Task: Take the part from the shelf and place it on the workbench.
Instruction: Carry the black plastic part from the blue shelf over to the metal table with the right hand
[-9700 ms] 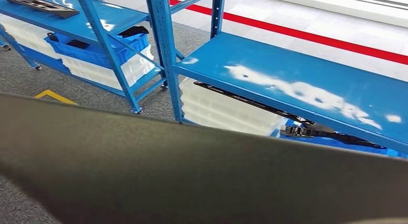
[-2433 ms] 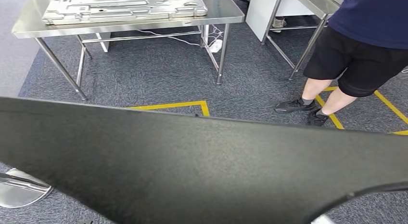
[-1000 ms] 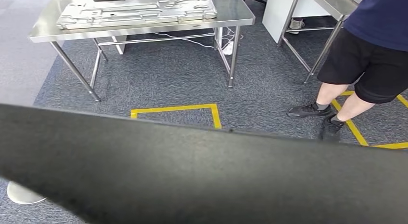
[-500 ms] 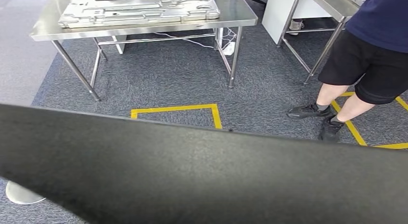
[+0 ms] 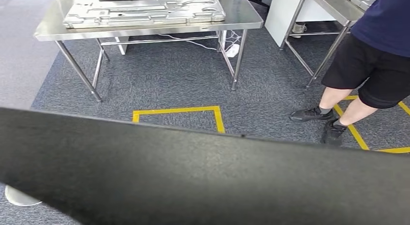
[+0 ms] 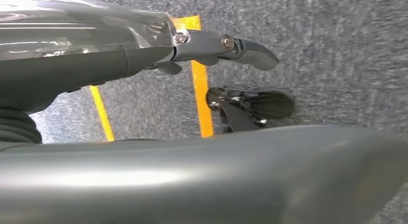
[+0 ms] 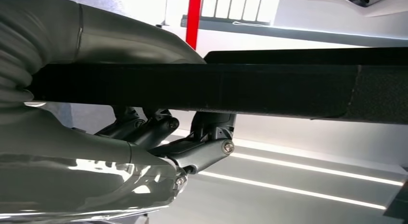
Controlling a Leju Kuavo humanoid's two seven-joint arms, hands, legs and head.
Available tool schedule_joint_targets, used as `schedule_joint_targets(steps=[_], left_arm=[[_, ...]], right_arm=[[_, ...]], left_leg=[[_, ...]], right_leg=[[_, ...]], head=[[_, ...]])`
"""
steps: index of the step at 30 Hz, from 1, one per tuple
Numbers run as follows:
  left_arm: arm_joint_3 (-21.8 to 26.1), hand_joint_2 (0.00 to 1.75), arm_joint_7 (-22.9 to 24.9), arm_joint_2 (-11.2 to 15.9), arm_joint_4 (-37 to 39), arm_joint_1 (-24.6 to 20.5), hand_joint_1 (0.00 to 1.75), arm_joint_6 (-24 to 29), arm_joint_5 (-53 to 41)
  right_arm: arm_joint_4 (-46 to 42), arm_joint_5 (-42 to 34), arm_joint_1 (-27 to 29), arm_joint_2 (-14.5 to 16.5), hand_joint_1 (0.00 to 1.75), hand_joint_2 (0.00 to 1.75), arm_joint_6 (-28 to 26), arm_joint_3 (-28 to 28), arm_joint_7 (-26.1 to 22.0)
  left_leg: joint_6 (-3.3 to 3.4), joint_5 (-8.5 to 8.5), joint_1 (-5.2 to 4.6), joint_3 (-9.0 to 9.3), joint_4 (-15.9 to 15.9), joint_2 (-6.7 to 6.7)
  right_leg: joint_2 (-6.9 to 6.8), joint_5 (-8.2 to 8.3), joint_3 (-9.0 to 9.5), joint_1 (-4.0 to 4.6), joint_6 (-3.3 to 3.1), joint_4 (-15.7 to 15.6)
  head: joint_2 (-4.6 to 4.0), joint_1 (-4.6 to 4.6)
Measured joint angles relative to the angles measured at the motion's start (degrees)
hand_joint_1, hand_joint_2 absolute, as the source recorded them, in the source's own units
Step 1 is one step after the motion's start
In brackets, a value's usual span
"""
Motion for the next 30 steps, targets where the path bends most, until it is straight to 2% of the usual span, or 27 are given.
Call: schedule_joint_targets(steps=[1,2,3,6,7,8,9,11,12,13,14,15,16,17,18,21,23,24,26,27,28,29,30], left_arm=[[0.0,1.75,0.0,0.0,0.0,-0.03,0.0,0.01,0.0],[0.0,1.75,0.0,0.01,0.0,-0.09,0.0,0.01,0.0],[0.0,1.75,0.01,0.01,0.0,-0.14,0.0,0.01,0.0],[-0.01,1.75,0.01,0.02,0.0,-0.3,0.0,0.01,0.0],[-0.01,1.75,0.0,0.02,0.0,-0.35,0.0,0.01,-0.01],[-0.02,1.75,-0.01,0.01,0.0,-0.39,0.0,0.0,-0.02],[-0.02,1.75,-0.01,-0.01,0.0,-0.38,0.0,-0.01,-0.03],[-0.02,1.75,-0.01,-0.01,0.0,-0.25,0.0,-0.01,-0.04],[-0.02,1.75,-0.01,-0.01,0.0,-0.16,0.0,-0.01,-0.04],[-0.02,1.75,0.0,-0.01,0.0,-0.09,0.0,0.0,-0.04],[-0.02,1.75,0.01,-0.01,0.0,-0.05,0.0,0.0,-0.04],[-0.02,1.75,0.01,-0.01,0.0,-0.02,0.0,0.0,-0.04],[-0.02,1.75,0.0,0.0,0.0,0.0,0.0,-0.01,-0.04],[-0.02,1.75,-0.02,0.01,0.0,0.02,0.0,-0.01,-0.04],[-0.02,1.75,-0.04,0.01,0.0,0.04,0.0,-0.01,-0.04],[-0.02,1.75,-0.29,0.03,0.0,0.11,0.0,-0.01,-0.04],[-0.02,1.75,-0.46,0.05,0.0,0.26,0.0,0.01,-0.04],[-0.02,1.75,-0.51,0.07,0.0,0.32,0.0,0.0,-0.04],[-0.02,1.75,-0.55,0.08,0.0,0.35,0.0,0.0,-0.04],[-0.02,1.75,-0.56,0.08,0.0,0.39,0.0,-0.01,-0.04],[-0.02,1.75,-0.58,0.08,0.0,0.42,0.0,0.0,-0.04],[-0.02,1.75,-0.61,0.08,0.0,0.44,0.0,0.01,-0.04],[-0.02,1.75,-0.65,0.07,0.0,0.45,0.0,0.0,-0.04]], right_arm=[[0.02,0.0,0.0,0.0,1.75,1.75,0.01,0.0,-0.01],[0.03,-0.01,0.01,-0.01,1.75,1.75,0.01,0.0,-0.01],[0.05,-0.01,0.06,-0.01,1.75,1.75,0.02,0.0,-0.01],[0.01,-0.05,0.19,-0.03,1.75,1.75,0.01,0.0,-0.01],[-0.05,-0.07,0.18,-0.03,1.75,1.75,0.01,0.0,-0.02],[-0.11,-0.08,0.14,-0.01,1.75,1.75,0.01,0.0,-0.03],[-0.16,-0.08,0.12,0.01,1.75,1.75,0.01,0.0,-0.04],[-0.17,-0.09,0.15,0.03,1.75,1.75,0.0,0.0,-0.05],[-0.17,-0.09,0.21,0.04,1.75,1.75,0.0,0.0,-0.06],[-0.16,-0.09,0.25,0.04,1.75,1.75,0.0,0.0,-0.06],[-0.17,-0.09,0.27,0.04,1.75,1.75,0.01,0.0,-0.05],[-0.19,-0.09,0.25,0.06,1.75,1.75,0.01,0.0,-0.06],[-0.19,-0.09,0.22,0.08,1.75,1.75,0.01,0.0,-0.07],[-0.2,-0.07,0.23,0.1,1.75,1.75,0.01,0.01,-0.09],[-0.25,-0.04,0.27,0.12,1.75,1.75,0.01,0.01,-0.14],[-0.52,0.19,0.52,0.13,1.75,1.75,-0.12,0.02,-0.33],[-0.72,0.35,0.57,0.13,1.75,1.75,-0.25,0.03,-0.45],[-0.81,0.42,0.61,0.13,1.75,1.75,-0.27,0.04,-0.5],[-0.92,0.5,0.79,0.13,1.75,1.75,-0.3,0.07,-0.56],[-0.92,0.53,0.93,0.12,1.75,1.75,-0.3,0.07,-0.56],[-0.92,0.56,1.03,0.11,1.75,1.75,-0.31,0.08,-0.56],[-0.93,0.57,1.09,0.11,1.75,1.75,-0.3,0.08,-0.56],[-0.93,0.58,1.11,0.11,1.75,1.75,-0.3,0.09,-0.56]], left_leg=[[-0.39,-0.42,-0.05,0.36,0.11,-0.04],[-0.76,-0.78,-0.11,0.52,0.24,-0.06],[-1.04,-1.01,-0.19,0.54,0.33,-0.07],[-1.58,-1.55,-0.11,0.65,0.53,-0.06],[-1.84,-2.12,-0.04,0.35,1.45,-0.06],[-2.14,-3.1,0.04,-0.56,3.46,-0.05],[-2.44,-4.39,0.14,-2.28,6.7,-0.05],[-2.84,-6.68,0.34,-7.03,14.37,-0.05],[-2.9,-6.67,0.38,-8.94,16.8,-0.05],[-2.86,-5.44,0.39,-9.89,17.12,-0.05],[-2.71,-3.09,0.39,-9.84,15.3,-0.05],[-2.45,-0.12,0.36,-9.0,11.82,-0.05],[-2.15,2.16,0.22,-8.06,8.75,-0.06],[-1.8,3.55,0.04,-7.25,6.28,-0.07],[-1.43,3.84,-0.18,-6.77,4.83,-0.08],[-0.48,2.38,-0.29,-5.94,3.12,-0.15],[-0.03,2.02,-0.01,-4.89,2.32,-0.22],[0.21,1.84,0.06,-4.38,2.08,-0.23],[0.58,1.3,-0.07,-3.72,2.01,-0.22],[0.66,0.97,-0.16,-3.35,2.01,-0.22],[0.65,0.6,-0.23,-2.87,2.01,-0.22],[0.59,0.18,-0.28,-2.28,2.01,-0.24],[0.46,-0.31,-0.3,-1.58,2.01,-0.26]], right_leg=[[0.0,1.68,1.5,0.08,-0.06,-3.46],[0.02,2.41,2.59,0.15,-0.31,-5.98],[0.07,2.36,3.09,0.25,-0.59,-7.19],[0.17,1.43,3.4,0.31,-1.65,-7.64],[0.1,1.22,3.66,0.21,-2.04,-7.71],[0.01,1.0,3.98,0.08,-2.37,-7.78],[-0.08,0.73,4.3,0.04,-2.65,-7.79],[-0.12,0.11,4.91,0.05,-2.85,-7.79],[-0.07,-0.25,5.32,0.05,-2.81,-7.79],[-0.01,-0.67,5.86,0.05,-2.74,-7.79],[0.03,-1.13,6.54,0.05,-2.65,-7.79],[0.06,-1.65,7.28,0.04,-2.51,-7.81],[0.07,-2.12,7.9,0.09,-2.32,-7.86],[0.12,-2.47,8.28,0.11,-2.06,-7.92],[0.17,-2.69,8.43,0.13,-1.74,-8.04],[0.14,-2.53,8.31,0.14,-0.71,-7.72],[0.14,-3.35,7.5,0.16,-0.37,-5.44],[0.17,-4.55,6.14,0.17,-0.27,-2.85],[0.2,-7.31,1.75,0.23,-0.08,4.06],[0.2,-7.84,-0.28,0.25,-0.04,6.62],[0.2,-7.13,-1.48,0.29,-0.11,7.36],[0.2,-5.19,-1.68,0.36,-0.26,6.02],[0.2,-2.26,-0.98,0.48,-0.54,2.82]], head=[[-0.01,-0.01],[-0.01,-0.01],[0.0,-0.02],[0.0,-0.04],[0.0,-0.06],[0.0,-0.08],[-0.01,-0.1],[-0.01,-0.13],[0.0,-0.12],[0.0,-0.13],[0.0,-0.13],[0.0,-0.12],[-0.01,-0.13],[0.0,-0.15],[0.0,-0.18],[0.01,-0.23],[0.0,-0.22],[-0.01,-0.21],[0.01,-0.2],[0.01,-0.2],[0.02,-0.2],[0.02,-0.2],[0.02,-0.2]])
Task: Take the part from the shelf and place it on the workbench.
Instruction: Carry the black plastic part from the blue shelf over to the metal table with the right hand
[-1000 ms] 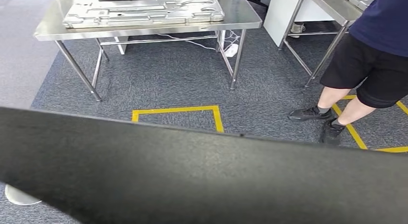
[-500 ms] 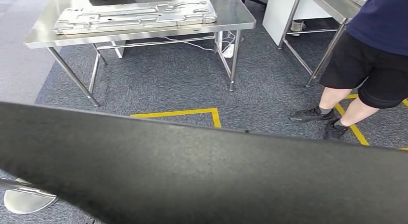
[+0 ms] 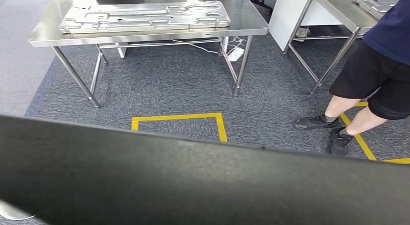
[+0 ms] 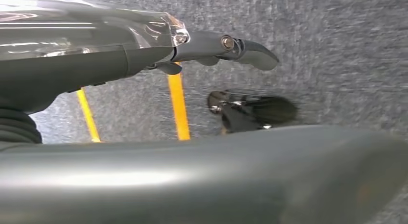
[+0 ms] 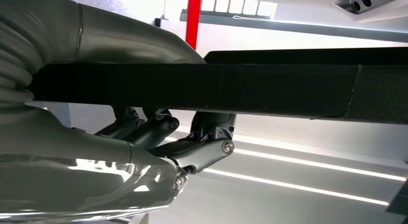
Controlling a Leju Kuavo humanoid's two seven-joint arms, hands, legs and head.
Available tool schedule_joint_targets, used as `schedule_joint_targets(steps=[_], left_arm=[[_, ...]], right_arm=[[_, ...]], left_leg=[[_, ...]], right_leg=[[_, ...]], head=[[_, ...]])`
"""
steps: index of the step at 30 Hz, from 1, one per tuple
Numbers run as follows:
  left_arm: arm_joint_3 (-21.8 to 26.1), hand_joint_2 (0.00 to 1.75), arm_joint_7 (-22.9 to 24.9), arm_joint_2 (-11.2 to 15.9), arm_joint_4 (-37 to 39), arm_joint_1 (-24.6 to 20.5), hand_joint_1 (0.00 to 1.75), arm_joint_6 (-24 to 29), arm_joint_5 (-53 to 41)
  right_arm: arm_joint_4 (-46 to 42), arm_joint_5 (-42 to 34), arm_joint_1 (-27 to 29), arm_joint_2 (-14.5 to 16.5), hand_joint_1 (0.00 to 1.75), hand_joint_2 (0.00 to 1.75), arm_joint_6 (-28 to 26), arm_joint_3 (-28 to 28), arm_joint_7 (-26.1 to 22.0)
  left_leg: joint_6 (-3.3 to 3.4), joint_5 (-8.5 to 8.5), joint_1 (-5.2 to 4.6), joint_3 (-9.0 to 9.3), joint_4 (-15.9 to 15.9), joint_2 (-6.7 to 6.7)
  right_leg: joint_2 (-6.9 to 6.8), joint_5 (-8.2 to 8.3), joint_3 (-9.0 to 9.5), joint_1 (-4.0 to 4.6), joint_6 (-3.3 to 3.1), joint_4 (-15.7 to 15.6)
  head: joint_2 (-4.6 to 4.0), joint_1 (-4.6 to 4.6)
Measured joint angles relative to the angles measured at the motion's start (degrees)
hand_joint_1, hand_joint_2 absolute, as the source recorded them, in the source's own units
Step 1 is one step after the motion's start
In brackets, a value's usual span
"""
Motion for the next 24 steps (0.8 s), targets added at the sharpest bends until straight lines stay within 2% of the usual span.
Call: schedule_joint_targets(steps=[1,3,5,7,8,9,12,13,14,15,16,18,20,22,24], left_arm=[[0.0,1.75,-0.03,-0.02,0.0,0.01,0.0,0.01,0.01],[0.0,1.75,-0.05,-0.06,0.0,-0.08,0.0,0.0,0.02],[0.0,1.75,-0.05,-0.09,0.0,-0.13,0.0,0.01,0.03],[0.0,1.75,-0.06,-0.09,0.0,-0.22,0.0,0.01,0.04],[-0.01,1.75,-0.05,-0.09,0.0,-0.34,0.0,0.01,0.04],[-0.01,1.75,-0.05,-0.09,0.0,-0.48,0.0,0.01,0.04],[-0.02,1.75,0.03,-0.02,0.0,-0.57,0.0,0.02,0.04],[-0.01,1.75,0.07,0.0,0.0,-0.49,0.0,0.04,0.04],[-0.01,1.75,0.1,0.02,0.0,-0.42,0.0,0.07,0.04],[-0.02,1.75,0.11,0.03,0.0,-0.38,0.0,0.09,0.04],[-0.02,1.75,0.11,0.04,0.0,-0.33,0.0,0.11,0.03],[-0.02,1.75,0.11,0.05,0.0,-0.29,0.0,0.1,0.01],[-0.02,1.75,0.11,0.05,0.0,-0.21,0.0,0.09,0.0],[-0.02,1.75,0.07,0.07,0.0,-0.22,0.0,0.07,0.0],[-0.02,1.75,0.01,0.09,0.0,-0.42,0.0,0.05,0.0]], right_arm=[[0.02,0.01,0.0,0.0,1.75,1.75,0.01,0.0,0.0],[0.02,0.02,-0.04,0.0,1.75,1.75,0.01,0.02,0.0],[-0.04,0.02,0.0,-0.01,1.75,1.75,0.02,0.04,-0.01],[-0.1,-0.03,-0.11,0.07,1.75,1.75,0.04,0.05,-0.03],[-0.1,-0.08,-0.3,0.12,1.75,1.75,0.07,0.05,-0.04],[-0.1,-0.14,-0.47,0.18,1.75,1.75,0.1,0.05,-0.05],[-0.05,-0.31,-0.62,0.24,1.75,1.75,0.14,0.07,-0.07],[-0.03,-0.33,-0.6,0.24,1.75,1.75,0.14,0.07,-0.07],[-0.02,-0.36,-0.59,0.25,1.75,1.75,0.15,0.07,-0.07],[-0.02,-0.37,-0.59,0.26,1.75,1.75,0.16,0.07,-0.07],[-0.02,-0.39,-0.6,0.28,1.75,1.75,0.2,0.06,-0.07],[0.01,-0.42,-0.64,0.32,1.75,1.75,0.28,0.05,-0.09],[0.01,-0.43,-0.62,0.34,1.75,1.75,0.32,0.04,-0.09],[-0.03,-0.43,-0.67,0.35,1.75,1.75,0.32,0.02,-0.09],[-0.04,-0.44,-0.88,0.35,1.75,1.75,0.37,-0.01,-0.11]], left_leg=[[-0.16,-0.46,0.02,0.6,-0.03,-0.01],[-0.64,-1.14,0.06,1.09,-0.02,0.01],[-1.26,-1.35,0.07,1.27,0.14,0.05],[-1.82,-1.67,0.08,1.62,0.86,0.06],[-2.11,-2.15,0.12,1.24,2.05,0.05],[-2.51,-3.16,0.24,0.07,4.36,0.05],[-3.57,-6.86,0.75,-6.32,14.19,0.05],[-3.76,-6.71,0.89,-7.76,15.53,0.05],[-3.88,-5.25,0.99,-8.2,14.77,0.05],[-3.95,-2.78,1.08,-7.77,12.13,0.05],[-3.98,0.06,1.15,-6.88,8.65,0.05],[-3.64,3.07,0.93,-5.97,3.47,0.08],[-2.8,3.04,0.54,-6.14,2.12,0.11],[-1.89,3.06,0.59,-5.43,1.52,0.04],[-1.08,2.74,0.73,-4.32,1.08,0.01]], right_leg=[[-0.01,2.52,0.92,0.18,-0.35,-3.31],[-0.01,4.52,1.98,0.69,-0.99,-8.12],[0.05,4.02,2.11,0.93,-1.54,-9.42],[0.06,4.15,3.08,0.55,-2.04,-10.03],[0.02,4.0,3.64,0.31,-2.25,-10.19],[-0.01,3.78,4.11,0.09,-2.42,-10.33],[0.0,2.79,5.03,-0.17,-2.54,-10.36],[0.06,2.39,5.5,-0.27,-2.42,-10.36],[0.1,1.92,6.13,-0.38,-2.25,-10.36],[0.13,1.39,6.9,-0.5,-2.05,-10.36],[0.1,0.81,7.67,-0.62,-1.79,-10.39],[0.09,-0.05,8.62,-0.7,-1.18,-10.45],[0.16,-0.36,8.95,-0.62,-0.34,-10.58],[0.15,-0.49,9.26,-0.63,0.33,-10.23],[0.12,-1.58,7.93,-0.63,0.55,-6.97]], head=[[-0.01,-0.02],[-0.01,-0.01],[-0.01,0.05],[-0.01,0.07],[-0.02,0.08],[-0.02,0.05],[-0.02,0.01],[-0.01,0.02],[-0.01,0.02],[-0.01,0.02],[-0.01,0.02],[-0.01,-0.06],[0.0,-0.05],[0.0,0.02],[0.0,0.08]])
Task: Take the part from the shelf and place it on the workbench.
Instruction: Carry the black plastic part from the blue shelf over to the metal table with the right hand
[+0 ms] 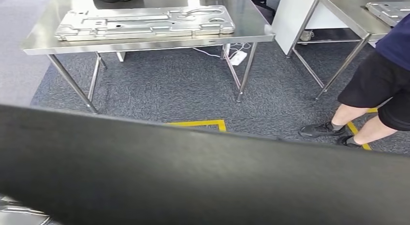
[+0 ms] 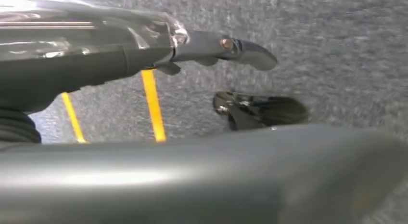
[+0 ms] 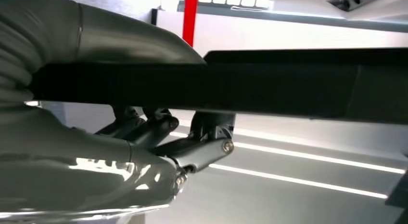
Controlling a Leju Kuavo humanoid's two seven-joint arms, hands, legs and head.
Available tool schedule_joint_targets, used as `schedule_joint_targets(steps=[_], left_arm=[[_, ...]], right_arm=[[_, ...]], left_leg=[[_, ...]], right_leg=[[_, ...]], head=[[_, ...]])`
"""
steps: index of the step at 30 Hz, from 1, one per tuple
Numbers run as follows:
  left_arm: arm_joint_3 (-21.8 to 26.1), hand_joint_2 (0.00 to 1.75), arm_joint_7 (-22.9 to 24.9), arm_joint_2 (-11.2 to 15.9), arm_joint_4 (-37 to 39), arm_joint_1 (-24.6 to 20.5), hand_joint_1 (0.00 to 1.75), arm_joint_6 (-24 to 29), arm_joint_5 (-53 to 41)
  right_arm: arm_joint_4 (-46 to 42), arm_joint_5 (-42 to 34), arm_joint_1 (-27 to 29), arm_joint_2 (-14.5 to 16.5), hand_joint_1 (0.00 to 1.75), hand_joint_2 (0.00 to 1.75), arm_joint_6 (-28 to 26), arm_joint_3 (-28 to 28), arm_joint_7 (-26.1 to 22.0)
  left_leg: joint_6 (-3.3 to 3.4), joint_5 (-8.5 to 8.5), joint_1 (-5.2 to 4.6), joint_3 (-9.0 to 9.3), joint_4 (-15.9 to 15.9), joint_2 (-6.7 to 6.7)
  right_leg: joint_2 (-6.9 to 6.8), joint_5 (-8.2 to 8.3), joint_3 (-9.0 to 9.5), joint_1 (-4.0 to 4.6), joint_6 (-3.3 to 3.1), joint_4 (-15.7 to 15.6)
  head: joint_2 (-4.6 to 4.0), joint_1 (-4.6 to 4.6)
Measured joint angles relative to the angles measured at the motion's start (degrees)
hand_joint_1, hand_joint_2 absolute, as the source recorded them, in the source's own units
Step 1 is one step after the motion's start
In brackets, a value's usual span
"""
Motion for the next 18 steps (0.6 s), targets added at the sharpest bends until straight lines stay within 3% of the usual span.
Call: schedule_joint_targets(steps=[3,4,5,8,9,11,14,16,18], left_arm=[[0.0,1.75,-0.01,0.0,0.0,-0.23,0.0,-0.02,0.0],[0.0,1.75,0.01,0.0,0.0,-0.23,0.0,-0.02,0.0],[0.0,1.75,0.02,0.01,0.0,-0.21,0.0,-0.01,0.0],[0.0,1.75,0.05,0.0,0.0,-0.22,0.0,0.0,0.0],[0.0,1.75,0.05,-0.01,0.0,-0.28,0.0,0.0,0.0],[0.0,1.75,0.13,-0.02,0.0,-0.35,0.0,0.0,-0.01],[-0.01,1.75,0.18,0.03,0.0,-0.42,0.0,-0.01,-0.07],[-0.02,1.75,0.18,0.06,0.0,-0.62,0.0,-0.01,-0.13],[-0.02,1.75,0.18,0.09,0.0,-0.7,0.0,0.04,-0.15]], right_arm=[[0.08,-0.01,-0.04,-0.02,1.75,1.75,0.1,-0.01,-0.02],[0.11,-0.01,0.04,-0.02,1.75,1.75,0.1,-0.02,-0.02],[0.13,-0.01,0.08,-0.02,1.75,1.75,0.1,-0.02,-0.02],[0.15,0.01,0.12,-0.02,1.75,1.75,0.1,-0.04,-0.02],[0.17,0.02,0.11,-0.02,1.75,1.75,0.1,-0.05,-0.01],[0.19,0.03,0.27,-0.03,1.75,1.75,0.1,-0.09,0.0],[0.1,0.04,0.36,0.03,1.75,1.75,0.1,-0.11,-0.01],[0.04,0.05,0.31,0.11,1.75,1.75,0.1,-0.1,-0.02],[0.04,0.05,0.36,0.13,1.75,1.75,0.1,-0.1,-0.02]], left_leg=[[0.75,-0.91,-0.24,1.06,-0.16,0.02],[0.84,-1.3,-0.36,1.45,-0.15,0.01],[0.88,-1.72,-0.5,1.98,-0.15,-0.01],[0.67,-3.16,-0.87,4.08,-0.2,-0.09],[0.44,-3.57,-0.91,4.48,-0.22,-0.08],[-0.19,-4.16,-0.92,5.04,-0.22,-0.03],[-1.01,-4.92,-0.96,5.75,0.97,0.01],[-1.73,-7.08,-0.71,3.81,4.87,0.02],[-2.51,-9.72,-0.32,-0.44,11.32,0.02]], right_leg=[[0.0,-3.71,-6.34,0.19,-0.03,9.79],[0.0,-3.93,-8.09,0.31,-0.13,11.64],[0.0,-2.92,-8.95,0.47,-0.31,11.6],[-0.03,4.25,-7.14,1.2,-1.51,3.06],[-0.05,4.89,-6.57,1.49,-1.97,0.49],[-0.11,4.81,-6.17,1.79,-2.58,-1.34],[-0.17,5.15,-4.72,1.28,-3.06,-2.42],[-0.29,4.81,-3.84,0.9,-3.33,-2.72],[-0.26,4.23,-3.44,0.73,-3.43,-2.72]], head=[[0.01,0.07],[0.0,0.07],[0.0,0.07],[0.0,0.03],[0.0,0.04],[0.0,0.0],[-0.01,0.01],[-0.01,-0.01],[-0.01,-0.03]])
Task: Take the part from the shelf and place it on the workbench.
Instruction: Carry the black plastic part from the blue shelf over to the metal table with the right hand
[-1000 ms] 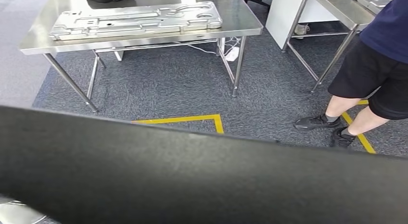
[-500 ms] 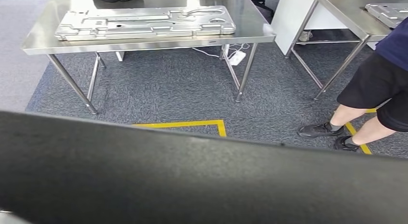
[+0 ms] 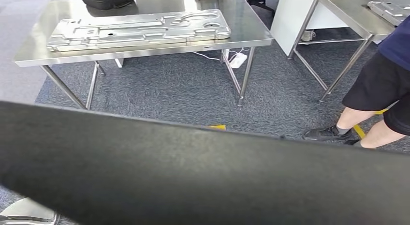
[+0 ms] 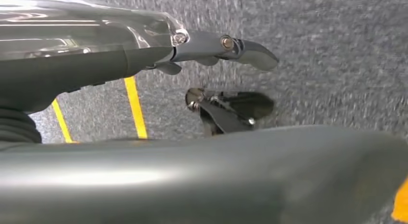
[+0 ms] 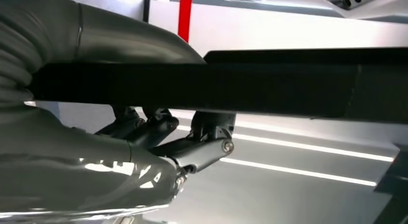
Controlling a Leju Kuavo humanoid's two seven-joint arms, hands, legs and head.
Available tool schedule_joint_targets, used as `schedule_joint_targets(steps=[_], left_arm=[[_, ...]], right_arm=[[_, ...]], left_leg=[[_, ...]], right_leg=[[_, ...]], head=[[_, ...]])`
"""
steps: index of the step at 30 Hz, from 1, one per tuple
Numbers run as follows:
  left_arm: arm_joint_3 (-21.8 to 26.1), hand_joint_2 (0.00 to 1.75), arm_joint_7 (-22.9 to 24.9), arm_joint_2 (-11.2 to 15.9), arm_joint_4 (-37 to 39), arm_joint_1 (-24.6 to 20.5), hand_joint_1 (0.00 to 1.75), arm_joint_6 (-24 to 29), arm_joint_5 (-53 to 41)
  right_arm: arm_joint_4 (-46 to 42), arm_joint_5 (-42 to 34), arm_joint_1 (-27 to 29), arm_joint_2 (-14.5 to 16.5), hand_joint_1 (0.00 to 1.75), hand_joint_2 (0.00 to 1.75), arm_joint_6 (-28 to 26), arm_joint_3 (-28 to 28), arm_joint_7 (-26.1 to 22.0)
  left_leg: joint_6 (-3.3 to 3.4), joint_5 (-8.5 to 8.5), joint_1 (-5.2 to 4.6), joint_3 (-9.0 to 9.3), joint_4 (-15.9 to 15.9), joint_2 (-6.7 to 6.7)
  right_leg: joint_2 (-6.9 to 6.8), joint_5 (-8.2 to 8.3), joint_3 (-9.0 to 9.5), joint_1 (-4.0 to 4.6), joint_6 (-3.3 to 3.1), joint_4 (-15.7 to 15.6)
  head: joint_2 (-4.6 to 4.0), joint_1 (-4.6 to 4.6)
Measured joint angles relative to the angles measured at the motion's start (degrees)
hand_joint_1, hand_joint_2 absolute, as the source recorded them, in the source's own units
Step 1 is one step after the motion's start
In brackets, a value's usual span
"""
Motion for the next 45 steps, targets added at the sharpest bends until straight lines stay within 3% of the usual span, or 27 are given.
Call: schedule_joint_targets(steps=[1,2,3,5,7,10,12,13,15,16,17,18,20,21,24,27,29,31,32,33,35,36,38,39,42,43,45], left_arm=[[0.0,1.75,0.01,0.03,0.0,0.05,0.0,0.03,0.0],[0.0,1.75,0.01,0.05,0.0,0.12,0.0,0.04,0.0],[0.0,1.75,0.02,0.08,0.0,0.18,0.0,0.04,0.0],[0.0,1.75,0.02,0.1,0.0,0.24,0.0,0.04,-0.01],[-0.01,1.75,0.04,0.1,0.0,0.3,0.0,0.04,-0.02],[-0.01,1.75,0.07,0.12,0.0,0.46,0.0,0.05,-0.04],[-0.02,1.75,0.07,0.16,0.0,0.34,0.0,0.06,-0.04],[-0.02,1.75,0.09,0.19,0.0,0.21,0.0,0.07,-0.04],[-0.02,1.75,0.25,0.19,0.0,0.04,0.0,0.07,-0.14],[-0.02,1.75,0.37,0.19,0.0,0.02,0.0,0.07,-0.21],[-0.02,1.75,0.49,0.19,0.0,0.03,0.0,0.07,-0.29],[-0.02,1.75,0.6,0.19,0.0,0.03,0.0,0.08,-0.35],[-0.06,1.75,0.77,0.16,0.0,-0.01,0.0,0.09,-0.44],[-0.09,1.75,0.86,0.11,0.0,-0.1,0.0,0.09,-0.48],[-0.19,1.75,1.17,-0.07,0.0,-0.37,0.0,0.09,-0.71],[-0.34,1.75,1.32,-0.14,0.0,-0.61,0.0,0.16,-0.9],[-0.46,1.75,1.47,-0.16,0.0,-0.99,0.0,0.32,-0.92],[-0.64,1.75,1.69,-0.16,0.0,-1.08,0.0,0.47,-0.95],[-0.76,1.75,1.8,-0.16,0.0,-1.01,0.0,0.51,-0.96],[-0.89,1.75,1.91,-0.16,0.0,-0.94,0.0,0.52,-0.96],[-1.16,1.75,2.09,-0.2,0.0,-0.92,0.0,0.52,-0.97],[-1.28,1.75,2.18,-0.28,0.01,-0.98,0.0,0.51,-0.98],[-1.47,1.75,2.33,-0.51,0.02,-1.13,0.0,0.5,-1.01],[-1.52,1.75,2.39,-0.63,0.02,-1.18,0.0,0.49,-1.03],[-1.69,1.75,2.44,-0.92,0.02,-1.53,0.0,0.43,-1.07],[-1.74,1.75,2.43,-1.05,0.02,-1.75,0.0,0.41,-1.06],[-1.8,1.75,2.49,-1.32,0.02,-2.0,0.0,0.42,-1.05]], right_arm=[[0.0,0.01,0.04,0.0,1.75,1.75,0.0,0.0,0.0],[0.0,0.01,0.07,0.0,1.75,1.75,0.0,0.0,0.0],[0.0,0.01,0.08,0.0,1.75,1.75,0.0,0.0,0.0],[0.01,0.01,0.06,0.0,1.75,1.75,0.0,-0.01,0.0],[0.03,0.02,0.04,0.0,1.75,1.75,0.0,-0.01,-0.03],[-0.01,0.03,0.02,0.0,1.75,1.75,0.0,-0.03,-0.1],[-0.06,0.03,-0.1,0.0,1.75,1.75,0.0,-0.08,-0.15],[-0.07,0.05,-0.13,0.0,1.75,1.75,-0.01,-0.13,-0.15],[-0.08,0.06,0.02,-0.03,1.75,1.75,-0.08,-0.32,-0.16],[-0.08,0.08,0.18,-0.06,1.75,1.75,-0.13,-0.41,-0.15],[-0.07,0.09,0.34,-0.1,1.75,1.75,-0.2,-0.5,-0.15],[-0.07,0.14,0.45,-0.14,1.75,1.75,-0.28,-0.56,-0.15],[-0.07,0.27,0.69,-0.22,1.75,1.75,-0.44,-0.71,-0.15],[-0.07,0.43,0.84,-0.28,1.75,1.75,-0.57,-0.8,-0.14],[-0.31,1.32,1.56,-0.68,1.75,1.75,-1.27,-1.03,0.06],[-0.86,1.92,1.95,-1.11,1.75,1.75,-1.86,-1.24,0.17],[-1.27,2.15,2.07,-1.38,1.75,1.75,-2.2,-1.36,0.17],[-1.46,2.23,2.4,-1.69,1.75,1.75,-2.5,-1.44,0.2],[-1.51,2.24,2.65,-1.87,1.75,1.75,-2.6,-1.49,0.25],[-1.58,2.28,2.89,-2.04,1.75,1.75,-2.72,-1.56,0.35],[-1.82,2.39,3.14,-2.33,1.75,1.75,-2.96,-1.7,0.67],[-1.92,2.44,3.12,-2.45,1.75,1.75,-3.05,-1.75,0.84],[-2.11,2.41,3.06,-2.67,1.75,1.75,-3.21,-1.84,1.16],[-2.19,2.38,3.03,-2.78,1.75,1.75,-3.27,-1.9,1.31],[-2.52,2.29,2.8,-3.08,1.75,1.75,-3.32,-2.14,1.56],[-2.61,2.25,2.65,-3.18,1.75,1.75,-3.32,-2.22,1.63],[-2.67,2.14,2.43,-3.41,1.75,1.75,-3.32,-2.3,1.94]], left_leg=[[-0.29,-0.4,0.18,-1.85,2.26,0.0],[-0.49,0.37,0.32,-2.9,2.77,0.0],[-0.59,2.36,0.45,-2.97,1.23,0.01],[-0.63,7.66,0.59,-1.6,-4.83,0.03],[-0.18,9.77,0.36,-0.96,-9.15,0.06],[1.32,9.29,0.13,-0.67,-10.07,-0.01],[2.07,8.93,0.32,0.34,-10.52,-0.05],[2.41,8.73,0.38,0.83,-10.69,-0.05],[2.9,8.13,0.23,1.46,-10.74,-0.05],[2.99,7.8,0.13,1.77,-10.74,-0.05],[3.01,7.43,0.04,2.18,-10.74,-0.06],[3.0,7.01,-0.03,2.72,-10.74,-0.08],[2.91,6.12,-0.11,4.01,-10.81,-0.13],[2.8,5.76,-0.12,4.5,-10.86,-0.15],[1.89,5.18,-0.13,5.34,-10.8,-0.12],[1.09,4.47,-0.12,5.86,-9.23,-0.12],[0.4,2.25,0.13,3.51,-4.89,-0.11],[-0.29,0.2,0.44,-0.48,0.76,-0.11],[-0.54,0.34,0.56,-1.88,2.1,-0.1],[-0.74,1.61,0.67,-2.45,1.65,-0.1],[-0.97,6.51,0.85,-1.31,-3.67,-0.08],[-0.96,7.9,0.8,-0.67,-6.37,-0.03],[-0.45,8.26,0.54,-0.1,-9.3,0.09],[-0.01,7.8,0.37,-0.16,-9.6,0.12],[1.24,8.6,0.53,0.53,-10.34,0.07],[1.56,8.61,0.64,0.76,-10.54,0.08],[2.13,8.28,0.66,1.13,-10.66,0.11]], right_leg=[[0.06,-0.34,0.28,-0.09,0.08,0.01],[0.13,-0.75,0.71,-0.2,0.23,0.02],[0.18,-1.22,1.33,-0.34,0.42,0.02],[0.16,-2.26,2.8,-0.57,0.94,-0.03],[0.16,-2.98,3.5,-0.6,1.59,-0.14],[0.23,-3.33,3.9,-0.52,2.7,0.0],[0.23,-3.97,3.42,-0.53,3.07,2.01],[0.23,-4.91,2.23,-0.54,3.16,4.36],[0.24,-7.33,-1.9,-0.47,3.14,10.79],[0.24,-7.97,-3.94,-0.41,3.12,13.35],[0.24,-7.61,-5.33,-0.31,3.0,14.47],[0.24,-6.13,-5.81,-0.16,2.84,13.74],[0.25,-1.2,-4.47,0.26,2.16,8.2],[0.22,-0.09,-3.83,0.54,1.8,5.56],[0.22,-0.19,-3.07,1.13,0.81,1.92],[0.12,0.45,-0.98,0.61,0.09,0.49],[0.05,0.23,-0.12,0.35,-0.2,0.1],[0.1,-0.22,0.23,0.27,-0.33,0.08],[0.17,-0.52,0.5,0.21,-0.27,0.08],[0.23,-0.86,0.9,0.11,-0.12,0.09],[0.28,-1.66,1.99,-0.15,0.36,0.05],[0.26,-1.99,2.49,-0.24,0.62,0.06],[0.26,-2.6,2.97,-0.18,1.32,0.06],[0.27,-2.86,3.17,-0.11,1.7,0.0],[0.28,-3.95,3.56,-0.09,2.71,0.53],[0.28,-4.83,2.83,-0.12,2.89,2.11],[0.28,-7.47,-0.77,-0.13,3.07,8.48]], head=[[-0.01,0.0],[0.0,-0.01],[0.01,-0.01],[0.01,0.0],[0.0,-0.05],[0.01,-0.06],[0.01,0.01],[0.01,0.04],[0.01,0.07],[0.0,0.07],[0.0,0.07],[0.0,0.08],[0.0,0.07],[0.0,0.05],[0.0,0.18],[0.0,0.2],[0.0,0.15],[0.01,0.13],[0.0,0.13],[-0.01,0.13],[-0.01,0.13],[0.0,0.12],[0.0,0.07],[0.01,0.06],[0.0,0.1],[0.0,0.11],[0.0,0.14]])
